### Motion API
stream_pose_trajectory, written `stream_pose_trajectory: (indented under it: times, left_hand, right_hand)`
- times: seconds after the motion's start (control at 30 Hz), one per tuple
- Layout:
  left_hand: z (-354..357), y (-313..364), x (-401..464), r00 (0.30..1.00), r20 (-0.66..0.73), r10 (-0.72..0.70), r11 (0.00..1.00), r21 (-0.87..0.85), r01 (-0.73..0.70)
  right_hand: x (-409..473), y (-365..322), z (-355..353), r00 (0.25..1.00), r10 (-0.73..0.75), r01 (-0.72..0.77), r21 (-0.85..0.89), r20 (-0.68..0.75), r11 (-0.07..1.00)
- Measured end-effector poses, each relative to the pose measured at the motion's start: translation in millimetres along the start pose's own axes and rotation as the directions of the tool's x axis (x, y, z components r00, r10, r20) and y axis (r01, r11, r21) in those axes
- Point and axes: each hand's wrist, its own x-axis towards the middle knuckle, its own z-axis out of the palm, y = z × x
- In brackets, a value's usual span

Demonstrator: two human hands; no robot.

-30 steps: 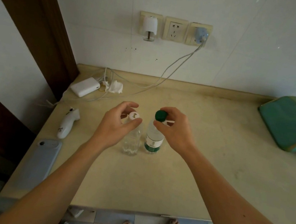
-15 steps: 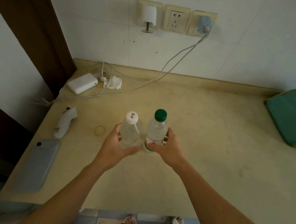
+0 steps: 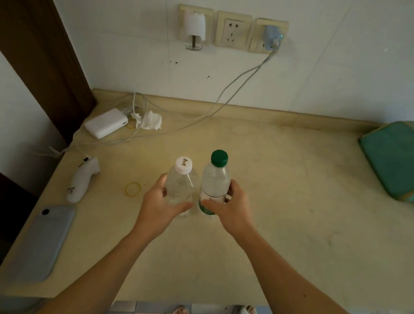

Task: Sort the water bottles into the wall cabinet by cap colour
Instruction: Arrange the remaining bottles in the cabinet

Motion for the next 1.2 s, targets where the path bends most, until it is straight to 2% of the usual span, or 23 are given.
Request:
stream_pose_trajectory:
  times: [0.13, 0.27, 0.5, 0.83, 1.1, 1.2]
  left_hand:
    - [2, 20, 10, 0.999, -0.007, 0.044, 0.999, 0.0, -0.044]
    - [13, 66, 20, 0.992, -0.018, 0.128, 0.992, -0.002, -0.128]
    - [54, 186, 30, 0.927, 0.022, 0.374, 0.927, -0.046, -0.372]
    - [115, 364, 16, 0.723, 0.008, 0.69, 0.721, -0.086, -0.687]
    - [127, 507, -12, 0.505, -0.032, 0.862, 0.504, -0.042, -0.863]
    - [129, 559, -20, 0.445, -0.051, 0.894, 0.444, -0.037, -0.895]
  right_hand:
    - [-3, -21, -19, 0.996, -0.045, 0.05, 0.067, -0.077, 0.997]
    - [-11, -60, -53, 0.973, -0.15, 0.178, 0.156, -0.175, 0.972]
    - [-41, -139, -147, 0.862, -0.348, 0.423, 0.143, -0.368, 0.895]
    - [-92, -240, -281, 0.633, -0.548, 0.663, 0.018, -0.546, 0.748]
    - [-116, -324, -378, 0.509, -0.654, 0.785, -0.011, -0.56, 0.62]
    - [-121, -359, -409, 0.436, -0.683, 0.831, -0.03, -0.586, 0.556]
